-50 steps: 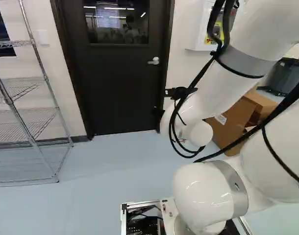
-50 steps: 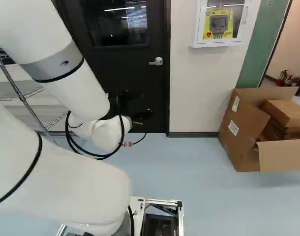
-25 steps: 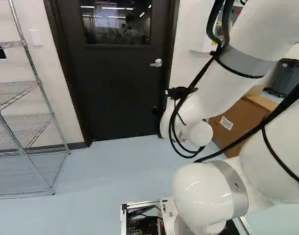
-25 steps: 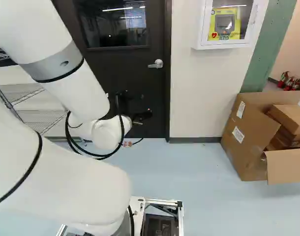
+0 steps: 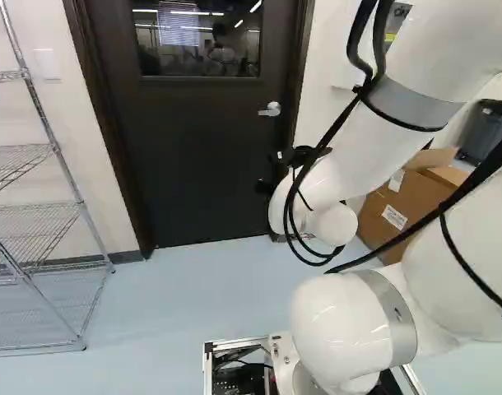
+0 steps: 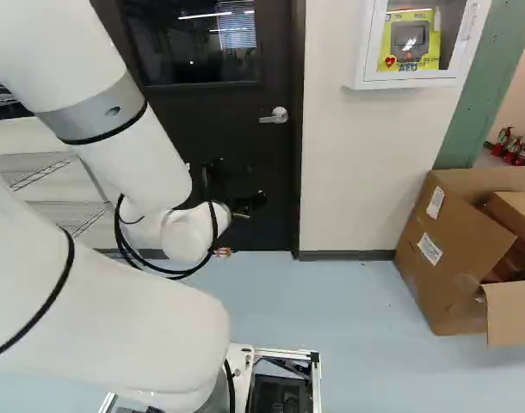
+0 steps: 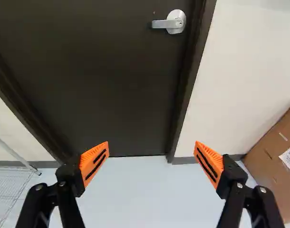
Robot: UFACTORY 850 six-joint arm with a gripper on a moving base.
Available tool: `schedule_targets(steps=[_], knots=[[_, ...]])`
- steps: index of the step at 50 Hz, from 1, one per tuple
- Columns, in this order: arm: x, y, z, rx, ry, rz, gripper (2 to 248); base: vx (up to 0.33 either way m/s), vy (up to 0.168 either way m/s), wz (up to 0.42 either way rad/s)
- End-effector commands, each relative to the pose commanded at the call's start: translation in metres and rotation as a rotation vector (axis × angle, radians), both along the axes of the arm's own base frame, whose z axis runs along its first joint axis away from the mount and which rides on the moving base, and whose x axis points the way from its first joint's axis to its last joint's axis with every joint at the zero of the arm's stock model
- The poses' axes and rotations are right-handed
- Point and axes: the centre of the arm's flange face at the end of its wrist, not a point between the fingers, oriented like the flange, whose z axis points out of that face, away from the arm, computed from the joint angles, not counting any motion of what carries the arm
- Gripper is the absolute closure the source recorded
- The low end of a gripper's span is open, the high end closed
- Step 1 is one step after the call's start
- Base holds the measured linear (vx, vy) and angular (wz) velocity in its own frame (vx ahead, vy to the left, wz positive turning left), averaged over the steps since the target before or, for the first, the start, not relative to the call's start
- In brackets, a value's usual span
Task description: Open the door and move inside
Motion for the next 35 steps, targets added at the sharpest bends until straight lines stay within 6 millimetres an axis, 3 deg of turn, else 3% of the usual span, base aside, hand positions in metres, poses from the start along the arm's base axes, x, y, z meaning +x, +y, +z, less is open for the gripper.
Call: schedule_targets(steps=[35], knots=[[0.0000, 0.0000, 0.0000, 0.000, 0.000, 0.000, 3, 0.192, 0.042, -0.008]])
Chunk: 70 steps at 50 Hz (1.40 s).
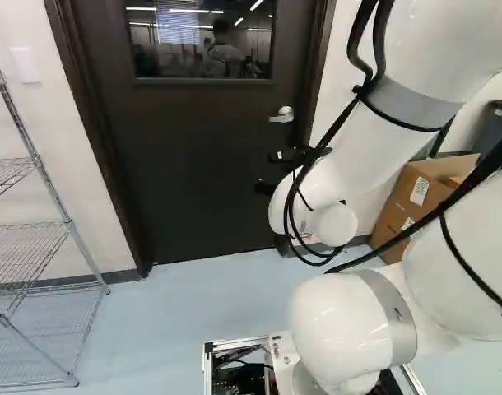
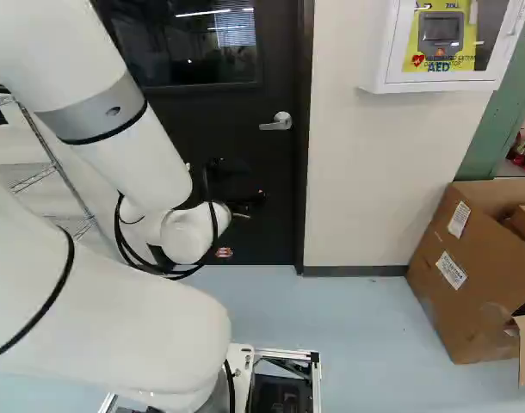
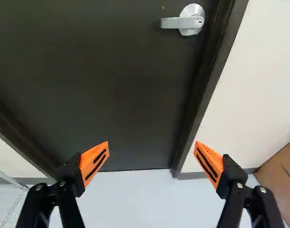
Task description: Open the door and move inside
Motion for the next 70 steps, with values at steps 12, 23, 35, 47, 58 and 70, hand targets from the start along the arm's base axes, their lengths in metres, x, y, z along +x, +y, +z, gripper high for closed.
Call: schedule_targets(steps=[12, 23, 35, 47, 58, 70], knots=[[0.000, 0.000, 0.000, 0.000, 0.000, 0.000, 3, 0.183, 0.043, -0.025], [0.000, 0.000, 0.000, 0.000, 0.000, 0.000, 3, 0.158, 0.042, -0.026], [0.000, 0.000, 0.000, 0.000, 0.000, 0.000, 3, 0.009, 0.004, -0.001], [0.005, 0.000, 0.006, 0.000, -0.018, 0.000, 3, 0.000, 0.000, 0.000], [0.017, 0.001, 0.017, 0.000, -0.044, 0.002, 3, 0.000, 0.000, 0.000], [0.034, 0.002, 0.030, 0.000, -0.072, 0.008, 3, 0.000, 0.000, 0.000]])
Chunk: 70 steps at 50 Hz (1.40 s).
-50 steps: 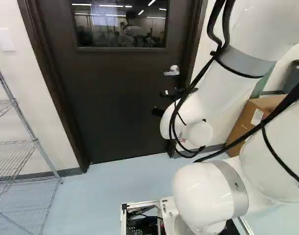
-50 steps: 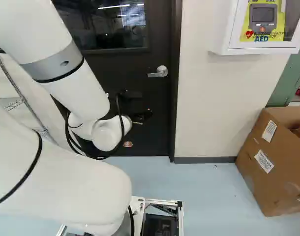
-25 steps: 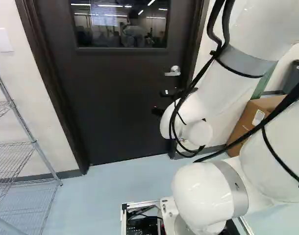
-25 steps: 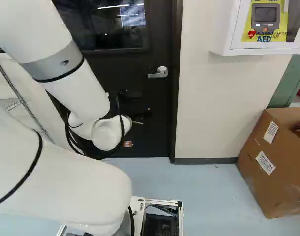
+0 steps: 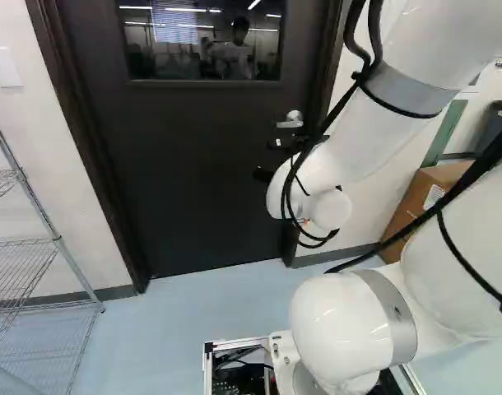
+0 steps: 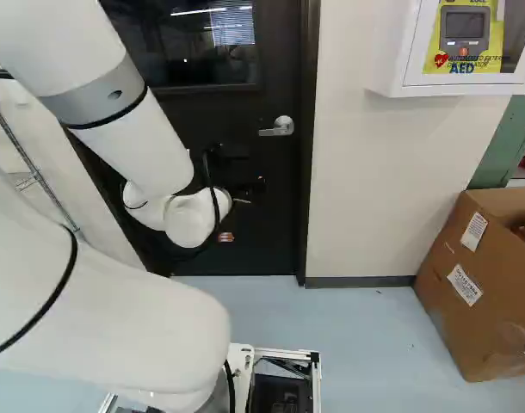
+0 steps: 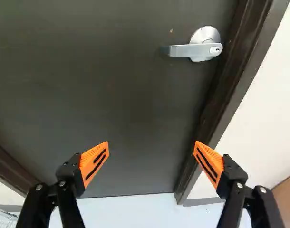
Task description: Open the door and move inside
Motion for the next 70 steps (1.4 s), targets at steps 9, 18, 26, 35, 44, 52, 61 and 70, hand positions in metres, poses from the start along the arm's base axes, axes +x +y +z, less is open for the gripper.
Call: schedule_targets(steps=[9, 18, 26, 35, 44, 52, 61, 70], knots=[[0.013, 0.001, 0.010, 0.000, -0.020, 0.004, 3, 0.000, 0.000, 0.000], [0.026, 0.003, 0.020, 0.001, -0.041, 0.009, 3, 0.000, 0.000, 0.000], [0.035, 0.005, 0.028, 0.001, -0.059, 0.013, 3, 0.000, 0.000, 0.000], [0.043, 0.005, 0.038, 0.001, -0.081, 0.015, 3, 0.000, 0.000, 0.000], [0.051, 0.006, 0.047, 0.002, -0.102, 0.015, 3, 0.000, 0.000, 0.000], [0.061, 0.006, 0.056, 0.002, -0.119, 0.014, 3, 0.000, 0.000, 0.000], [0.075, 0.006, 0.066, 0.002, -0.138, 0.015, 3, 0.000, 0.000, 0.000], [0.089, 0.007, 0.076, 0.003, -0.157, 0.016, 3, 0.000, 0.000, 0.000]])
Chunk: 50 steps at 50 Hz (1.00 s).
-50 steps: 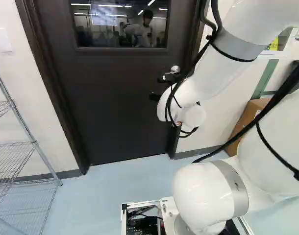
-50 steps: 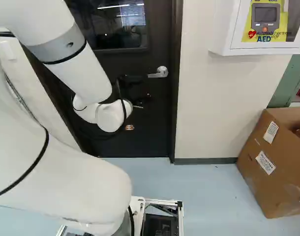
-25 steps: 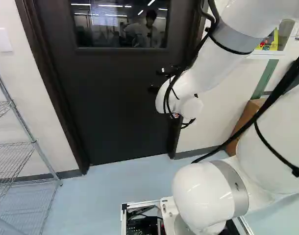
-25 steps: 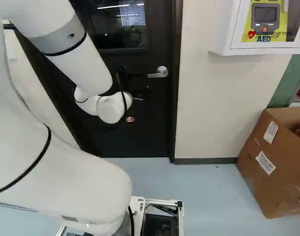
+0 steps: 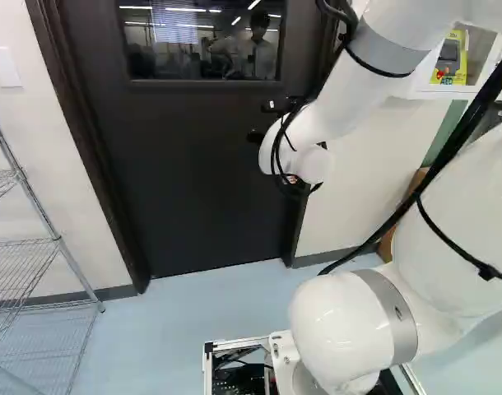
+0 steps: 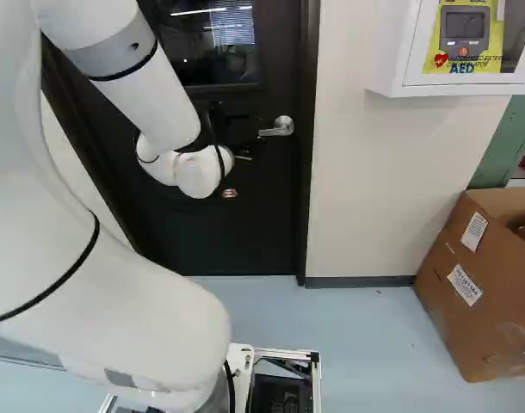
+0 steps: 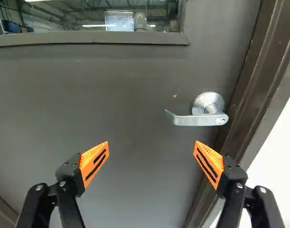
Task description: Open the door and move inside
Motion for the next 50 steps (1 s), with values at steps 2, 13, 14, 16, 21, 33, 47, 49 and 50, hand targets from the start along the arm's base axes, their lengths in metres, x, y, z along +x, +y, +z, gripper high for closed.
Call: schedule_targets(steps=[2, 13, 14, 16, 21, 33, 47, 49, 50], knots=[[0.003, 0.000, 0.002, 0.000, -0.005, 0.000, 3, 0.000, 0.000, 0.000], [0.020, 0.001, 0.014, 0.001, -0.028, 0.002, 3, 0.000, 0.000, 0.000], [0.021, 0.001, 0.015, 0.001, -0.030, 0.002, 3, 0.000, 0.000, 0.000], [0.024, 0.002, 0.018, 0.001, -0.034, 0.003, 3, 0.000, 0.000, 0.000], [0.031, 0.002, 0.023, 0.001, -0.045, 0.003, 3, 0.000, 0.000, 0.000], [0.048, 0.003, 0.036, 0.002, -0.071, 0.003, 3, 0.000, 0.000, 0.000], [0.072, 0.004, 0.048, 0.002, -0.067, 0.005, 3, 0.000, 0.000, 0.000], [0.075, 0.004, 0.049, 0.002, -0.061, 0.006, 3, 0.000, 0.000, 0.000], [0.077, 0.005, 0.050, 0.002, -0.057, 0.006, 3, 0.000, 0.000, 0.000]])
